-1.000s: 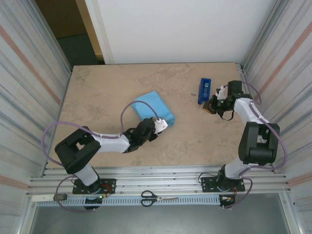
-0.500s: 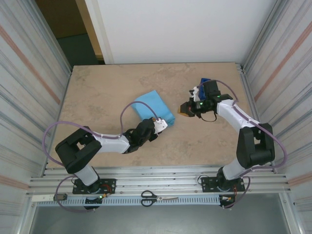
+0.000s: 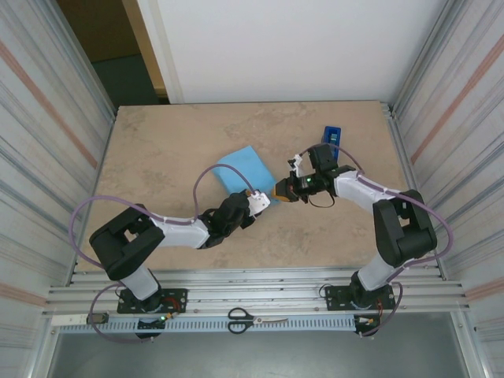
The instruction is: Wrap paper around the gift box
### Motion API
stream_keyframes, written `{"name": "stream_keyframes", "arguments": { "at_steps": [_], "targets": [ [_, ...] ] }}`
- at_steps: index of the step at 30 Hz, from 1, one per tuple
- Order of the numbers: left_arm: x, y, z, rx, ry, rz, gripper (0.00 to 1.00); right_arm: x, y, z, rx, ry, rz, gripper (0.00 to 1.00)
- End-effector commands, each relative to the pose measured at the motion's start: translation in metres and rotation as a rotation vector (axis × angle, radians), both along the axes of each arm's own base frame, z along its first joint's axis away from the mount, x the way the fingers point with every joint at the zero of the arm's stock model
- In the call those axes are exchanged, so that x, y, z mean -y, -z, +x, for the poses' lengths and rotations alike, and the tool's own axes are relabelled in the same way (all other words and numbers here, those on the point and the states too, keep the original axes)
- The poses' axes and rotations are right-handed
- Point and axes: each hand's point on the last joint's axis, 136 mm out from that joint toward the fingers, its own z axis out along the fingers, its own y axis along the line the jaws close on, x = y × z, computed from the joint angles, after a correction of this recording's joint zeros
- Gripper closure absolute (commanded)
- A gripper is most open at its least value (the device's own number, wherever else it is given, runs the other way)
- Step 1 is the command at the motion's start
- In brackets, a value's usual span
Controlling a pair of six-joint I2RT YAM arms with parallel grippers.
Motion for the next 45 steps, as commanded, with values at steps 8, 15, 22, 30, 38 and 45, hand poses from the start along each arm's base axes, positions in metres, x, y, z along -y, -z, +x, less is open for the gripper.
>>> {"name": "stream_keyframes", "arguments": {
  "at_steps": [8, 15, 22, 30, 38, 45],
  "targets": [
    [-0.029, 0.079, -0.042, -0.239, 0.037, 0.184, 0.57, -0.016, 0.024, -0.007, -0.051, -0.04, 0.024, 1.0],
    [-0.029, 0.078, -0.043, -0.238, 0.039, 0.185, 0.57, -0.014, 0.043, -0.01, -0.077, -0.025, -0.019, 1.0],
    [-0.029, 0.078, -0.043, -0.24, 0.04, 0.185, 0.57, -0.014, 0.045, -0.007, -0.067, -0.011, -0.046, 1.0],
    [-0.028, 0.078, -0.043, -0.243, 0.044, 0.187, 0.57, -0.023, 0.037, 0.0, -0.037, 0.003, -0.034, 0.98],
    [-0.028, 0.078, -0.043, -0.243, 0.045, 0.184, 0.57, -0.021, 0.037, 0.004, -0.029, 0.043, -0.07, 0.9],
    [-0.029, 0.079, -0.043, -0.243, 0.045, 0.186, 0.57, -0.021, 0.032, 0.007, -0.018, 0.064, -0.071, 0.79]
  ]
}}
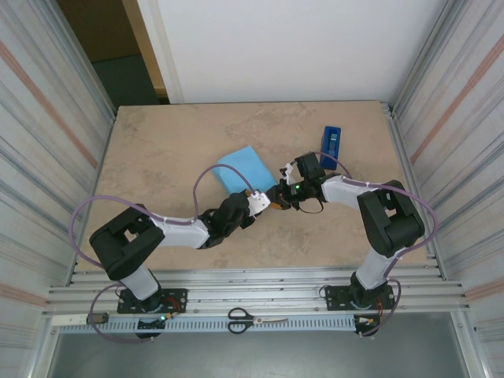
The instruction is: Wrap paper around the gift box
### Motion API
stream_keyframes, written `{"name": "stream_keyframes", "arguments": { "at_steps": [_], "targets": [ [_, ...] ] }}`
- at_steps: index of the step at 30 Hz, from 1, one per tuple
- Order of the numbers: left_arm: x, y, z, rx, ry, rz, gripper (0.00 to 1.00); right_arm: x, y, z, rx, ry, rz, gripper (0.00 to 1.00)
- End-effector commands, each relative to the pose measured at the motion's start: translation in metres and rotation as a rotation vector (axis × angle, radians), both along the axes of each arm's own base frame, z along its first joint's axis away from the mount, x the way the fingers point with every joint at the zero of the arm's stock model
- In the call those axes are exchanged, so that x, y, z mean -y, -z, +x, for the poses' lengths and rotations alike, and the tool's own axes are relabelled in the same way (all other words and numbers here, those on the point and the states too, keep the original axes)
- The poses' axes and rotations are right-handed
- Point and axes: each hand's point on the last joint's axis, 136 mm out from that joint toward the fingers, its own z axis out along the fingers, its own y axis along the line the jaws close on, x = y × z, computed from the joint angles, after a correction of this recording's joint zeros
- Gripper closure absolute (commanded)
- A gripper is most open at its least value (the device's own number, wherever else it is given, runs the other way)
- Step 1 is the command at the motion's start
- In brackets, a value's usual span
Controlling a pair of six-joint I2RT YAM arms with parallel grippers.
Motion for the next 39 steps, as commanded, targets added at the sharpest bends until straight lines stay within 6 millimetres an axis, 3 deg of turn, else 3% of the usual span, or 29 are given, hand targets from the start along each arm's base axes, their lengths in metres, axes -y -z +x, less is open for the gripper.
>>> {"name": "stream_keyframes", "arguments": {
  "at_steps": [1, 12, 24, 26, 30, 33, 39],
  "targets": [
    [-0.029, 0.078, -0.043, -0.243, 0.045, 0.187, 0.57, -0.004, -0.014, 0.006, 0.035, 0.018, 0.004, 0.78],
    [-0.028, 0.078, -0.043, -0.241, 0.044, 0.185, 0.57, -0.01, -0.019, 0.007, 0.041, 0.018, 0.009, 0.6],
    [-0.029, 0.079, -0.043, -0.243, 0.049, 0.194, 0.57, 0.011, -0.019, -0.009, 0.056, 0.028, -0.078, 0.51],
    [-0.028, 0.08, -0.044, -0.243, 0.051, 0.195, 0.57, 0.014, -0.018, -0.013, 0.052, 0.03, -0.08, 0.54],
    [-0.028, 0.081, -0.044, -0.245, 0.053, 0.197, 0.57, 0.007, -0.016, -0.019, 0.035, 0.032, -0.051, 0.85],
    [-0.029, 0.081, -0.043, -0.244, 0.049, 0.195, 0.57, -0.003, -0.014, -0.018, 0.03, 0.027, -0.033, 0.99],
    [-0.028, 0.082, -0.044, -0.246, 0.053, 0.198, 0.57, -0.018, -0.016, -0.005, 0.052, 0.05, -0.015, 1.0]
  ]
}}
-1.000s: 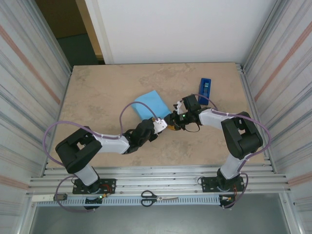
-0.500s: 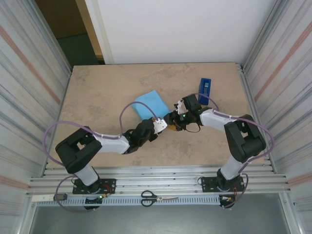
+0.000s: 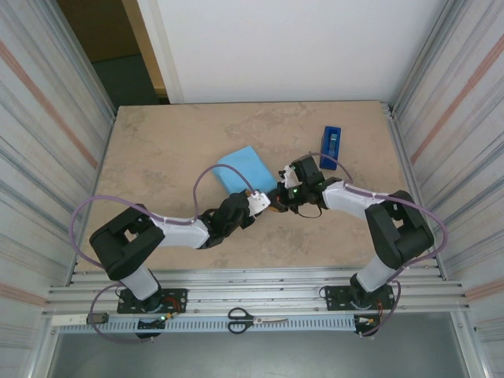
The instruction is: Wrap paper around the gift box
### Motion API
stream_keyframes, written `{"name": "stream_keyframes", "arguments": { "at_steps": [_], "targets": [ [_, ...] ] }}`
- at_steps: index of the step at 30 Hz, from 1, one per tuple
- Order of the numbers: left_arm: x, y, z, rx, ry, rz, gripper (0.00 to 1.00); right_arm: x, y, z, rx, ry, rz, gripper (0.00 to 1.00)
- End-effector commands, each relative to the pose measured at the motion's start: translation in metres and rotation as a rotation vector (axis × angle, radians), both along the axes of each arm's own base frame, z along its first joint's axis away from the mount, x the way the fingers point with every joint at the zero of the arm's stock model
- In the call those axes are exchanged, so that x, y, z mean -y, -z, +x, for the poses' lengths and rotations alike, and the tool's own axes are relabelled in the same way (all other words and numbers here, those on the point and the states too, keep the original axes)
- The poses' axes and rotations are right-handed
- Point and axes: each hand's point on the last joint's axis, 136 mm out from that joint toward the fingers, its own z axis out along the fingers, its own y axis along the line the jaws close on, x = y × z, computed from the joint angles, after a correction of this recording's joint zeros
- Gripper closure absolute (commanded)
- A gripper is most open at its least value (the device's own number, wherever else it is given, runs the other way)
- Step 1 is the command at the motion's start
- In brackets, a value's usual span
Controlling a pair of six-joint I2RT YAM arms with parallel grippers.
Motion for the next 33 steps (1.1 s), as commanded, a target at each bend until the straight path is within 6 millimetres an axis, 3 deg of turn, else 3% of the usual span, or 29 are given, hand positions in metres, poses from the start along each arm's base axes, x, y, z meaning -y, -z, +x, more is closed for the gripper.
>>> {"name": "stream_keyframes", "arguments": {
  "at_steps": [1, 6, 12, 33],
  "targets": [
    [-0.028, 0.081, -0.044, -0.246, 0.053, 0.197, 0.57, -0.011, -0.002, 0.012, 0.018, 0.022, 0.01, 1.0],
    [-0.028, 0.081, -0.044, -0.247, 0.054, 0.197, 0.57, -0.013, 0.007, 0.021, 0.041, 0.065, -0.036, 1.0],
    [-0.028, 0.081, -0.045, -0.25, 0.058, 0.198, 0.57, -0.015, 0.004, 0.029, 0.093, 0.102, -0.033, 1.0],
    [-0.03, 0.066, -0.045, -0.234, 0.052, 0.165, 0.56, -0.023, 0.014, 0.037, 0.154, 0.164, 0.003, 1.0]
  ]
}}
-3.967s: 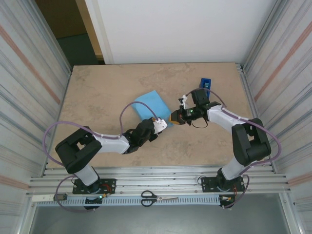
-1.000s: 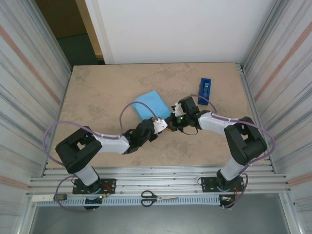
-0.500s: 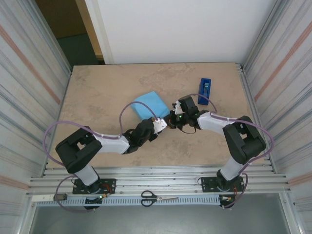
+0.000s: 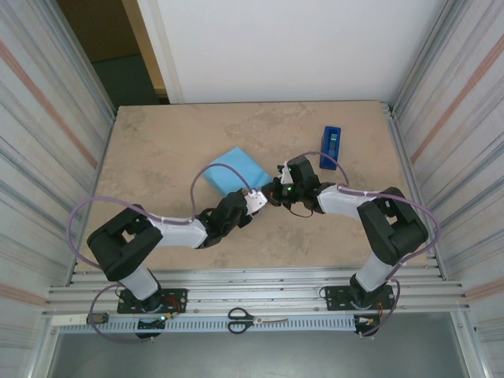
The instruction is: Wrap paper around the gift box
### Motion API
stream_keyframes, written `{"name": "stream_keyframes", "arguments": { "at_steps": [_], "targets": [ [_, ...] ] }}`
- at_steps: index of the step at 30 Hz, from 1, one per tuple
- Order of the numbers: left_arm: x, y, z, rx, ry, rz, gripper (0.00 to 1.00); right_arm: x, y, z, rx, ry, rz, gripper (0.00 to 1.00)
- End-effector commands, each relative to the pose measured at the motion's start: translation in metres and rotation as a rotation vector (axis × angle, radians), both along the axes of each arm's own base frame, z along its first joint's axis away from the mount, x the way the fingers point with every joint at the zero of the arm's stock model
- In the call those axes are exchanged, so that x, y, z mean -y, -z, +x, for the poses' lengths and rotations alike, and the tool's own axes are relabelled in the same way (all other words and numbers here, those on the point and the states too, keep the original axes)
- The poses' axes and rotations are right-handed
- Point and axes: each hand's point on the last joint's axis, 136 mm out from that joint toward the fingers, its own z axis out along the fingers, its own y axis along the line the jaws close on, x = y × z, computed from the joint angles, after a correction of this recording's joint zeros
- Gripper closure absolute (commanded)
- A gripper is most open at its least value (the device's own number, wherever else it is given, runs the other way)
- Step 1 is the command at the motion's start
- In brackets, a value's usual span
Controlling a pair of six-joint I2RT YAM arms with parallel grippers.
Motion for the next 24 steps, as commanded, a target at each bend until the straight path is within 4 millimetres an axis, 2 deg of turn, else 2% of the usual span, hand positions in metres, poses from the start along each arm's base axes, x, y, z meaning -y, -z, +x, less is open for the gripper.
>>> {"name": "stream_keyframes", "arguments": {
  "at_steps": [1, 9, 17, 20, 24],
  "targets": [
    [-0.019, 0.067, -0.048, -0.235, 0.084, 0.152, 0.57, -0.007, 0.012, 0.004, 0.034, 0.024, -0.023, 1.0],
    [-0.021, 0.068, -0.043, -0.235, 0.067, 0.154, 0.62, 0.003, 0.0, -0.007, 0.055, 0.011, -0.024, 1.0],
    [-0.021, 0.069, -0.043, -0.239, 0.065, 0.159, 0.62, 0.013, 0.01, -0.023, 0.027, 0.003, -0.053, 1.0],
    [-0.02, 0.069, -0.043, -0.242, 0.066, 0.158, 0.62, 0.012, 0.012, -0.023, 0.024, 0.003, -0.055, 1.0],
    [-0.02, 0.069, -0.043, -0.244, 0.068, 0.159, 0.62, 0.005, 0.008, -0.013, 0.041, 0.008, -0.035, 1.0]
  ]
}}
